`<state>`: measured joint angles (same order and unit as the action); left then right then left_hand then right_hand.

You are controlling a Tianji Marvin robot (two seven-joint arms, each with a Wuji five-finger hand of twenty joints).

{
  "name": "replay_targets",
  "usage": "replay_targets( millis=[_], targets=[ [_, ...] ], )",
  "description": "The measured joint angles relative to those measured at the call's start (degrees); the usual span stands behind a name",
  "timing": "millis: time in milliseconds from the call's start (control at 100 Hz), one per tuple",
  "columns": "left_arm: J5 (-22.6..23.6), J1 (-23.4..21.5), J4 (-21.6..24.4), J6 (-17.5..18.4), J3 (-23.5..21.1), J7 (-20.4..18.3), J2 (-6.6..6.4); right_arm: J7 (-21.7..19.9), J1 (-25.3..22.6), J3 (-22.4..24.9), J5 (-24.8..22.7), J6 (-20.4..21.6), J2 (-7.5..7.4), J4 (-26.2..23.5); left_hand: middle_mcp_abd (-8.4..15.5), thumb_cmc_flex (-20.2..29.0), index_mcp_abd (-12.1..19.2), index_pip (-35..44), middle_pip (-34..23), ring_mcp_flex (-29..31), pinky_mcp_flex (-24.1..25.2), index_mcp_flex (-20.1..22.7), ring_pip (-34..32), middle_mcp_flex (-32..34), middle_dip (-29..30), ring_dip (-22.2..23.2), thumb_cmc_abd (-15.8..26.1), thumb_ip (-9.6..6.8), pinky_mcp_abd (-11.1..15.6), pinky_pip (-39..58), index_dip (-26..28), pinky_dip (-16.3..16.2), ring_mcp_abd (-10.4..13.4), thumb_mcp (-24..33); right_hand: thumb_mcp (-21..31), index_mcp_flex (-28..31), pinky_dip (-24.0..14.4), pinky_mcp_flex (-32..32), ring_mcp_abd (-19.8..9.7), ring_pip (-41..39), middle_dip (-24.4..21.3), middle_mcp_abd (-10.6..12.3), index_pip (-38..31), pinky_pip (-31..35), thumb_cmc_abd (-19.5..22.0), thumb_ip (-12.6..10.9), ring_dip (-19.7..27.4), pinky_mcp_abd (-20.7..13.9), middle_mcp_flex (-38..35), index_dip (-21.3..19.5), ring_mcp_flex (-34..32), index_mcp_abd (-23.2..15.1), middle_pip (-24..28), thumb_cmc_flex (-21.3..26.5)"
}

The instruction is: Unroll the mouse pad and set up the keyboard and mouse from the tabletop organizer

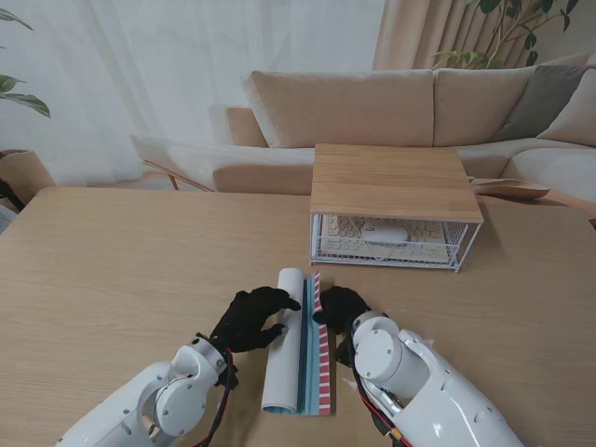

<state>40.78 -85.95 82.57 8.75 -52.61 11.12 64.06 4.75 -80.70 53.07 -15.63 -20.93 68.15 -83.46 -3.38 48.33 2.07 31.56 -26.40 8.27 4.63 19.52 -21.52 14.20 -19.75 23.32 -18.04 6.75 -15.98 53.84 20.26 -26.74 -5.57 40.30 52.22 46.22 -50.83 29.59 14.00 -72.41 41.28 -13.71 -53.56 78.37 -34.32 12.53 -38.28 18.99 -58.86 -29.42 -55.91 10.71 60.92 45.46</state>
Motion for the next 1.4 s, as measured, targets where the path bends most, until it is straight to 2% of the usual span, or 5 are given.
replay_targets(
  millis=[270,460,980,1210,1400],
  targets=[
    [3.3,2.0,-0.6,3.5,1.0,-5.0,-1.44,0.3,-0.1,0.0,0.1,-0.4,0.18,-0.2,0.9,-1.4,0.0,0.8,-1.7,0.0,0.0,4.7,-1.0,-0.4,-0.5,0.0,1.3,-0.68,0.0,-0.1,0.0,0.0,0.8,1.2,0.0,0.0,-0.2,0.4,0.1,0.0,0.4,0.0,0.0,0.0,0.0,0.0,-0.1,0.4,-0.5,0.0,-0.6,0.0,0.0,0.0],
    [7.6,2.7,0.6,5.2,-0.7,-12.0,-2.72,1.1,-0.4,0.4,-0.4,-0.4,0.36,-0.3,1.2,2.9,-0.3,-0.2,-1.4,-2.0,0.0,6.4,-2.8,-0.7,-0.5,-0.8,1.8,-0.48,0.0,-0.7,-0.6,0.5,0.6,0.3,0.0,0.0,-0.5,0.4,0.3,-0.1,0.7,-0.2,0.0,0.0,-0.1,0.0,-0.5,0.6,-0.5,-0.2,-0.6,0.0,0.0,0.0],
    [13.0,-4.7,5.7,13.6,-15.4,-16.2,-4.66,0.7,-1.1,1.4,-0.7,-0.1,0.17,-1.3,1.2,3.8,-0.1,-0.3,-2.2,-1.1,0.0,7.0,-6.0,0.8,-0.6,-0.8,0.8,-0.46,0.0,-0.7,-0.1,0.5,1.5,0.9,0.6,0.6,-1.5,0.8,0.6,-0.7,1.3,-0.6,-0.1,0.0,-0.8,0.0,-0.9,1.4,-1.2,-0.8,-1.2,0.6,0.1,0.2],
    [11.1,-6.4,7.4,13.2,-15.9,-11.7,-4.87,0.9,-1.2,1.6,-0.6,-0.2,0.19,-1.4,1.5,3.7,1.3,0.2,-2.2,-1.1,0.0,5.9,-6.0,0.8,-0.6,-0.8,0.8,-0.46,0.0,-0.7,0.1,0.5,1.6,0.6,0.6,0.6,-1.5,0.8,0.6,-0.7,1.5,-0.6,-0.1,0.0,-0.8,0.0,-0.9,1.4,-1.2,-0.8,-1.2,0.6,0.1,0.2],
    [9.2,-5.9,7.4,12.3,-11.2,-5.8,-4.26,1.4,-1.4,2.0,-0.3,-0.1,0.28,-1.5,2.2,3.8,1.7,0.2,-2.2,-1.1,0.0,5.9,-5.7,0.8,-0.6,-1.5,1.6,-0.46,0.0,-0.7,0.1,0.5,2.3,-1.5,0.6,0.6,-1.5,0.8,0.6,-0.7,1.7,-0.6,-0.1,0.0,-0.8,0.0,-1.2,1.4,-1.2,-0.8,-1.2,0.6,0.1,0.2]
  ],
)
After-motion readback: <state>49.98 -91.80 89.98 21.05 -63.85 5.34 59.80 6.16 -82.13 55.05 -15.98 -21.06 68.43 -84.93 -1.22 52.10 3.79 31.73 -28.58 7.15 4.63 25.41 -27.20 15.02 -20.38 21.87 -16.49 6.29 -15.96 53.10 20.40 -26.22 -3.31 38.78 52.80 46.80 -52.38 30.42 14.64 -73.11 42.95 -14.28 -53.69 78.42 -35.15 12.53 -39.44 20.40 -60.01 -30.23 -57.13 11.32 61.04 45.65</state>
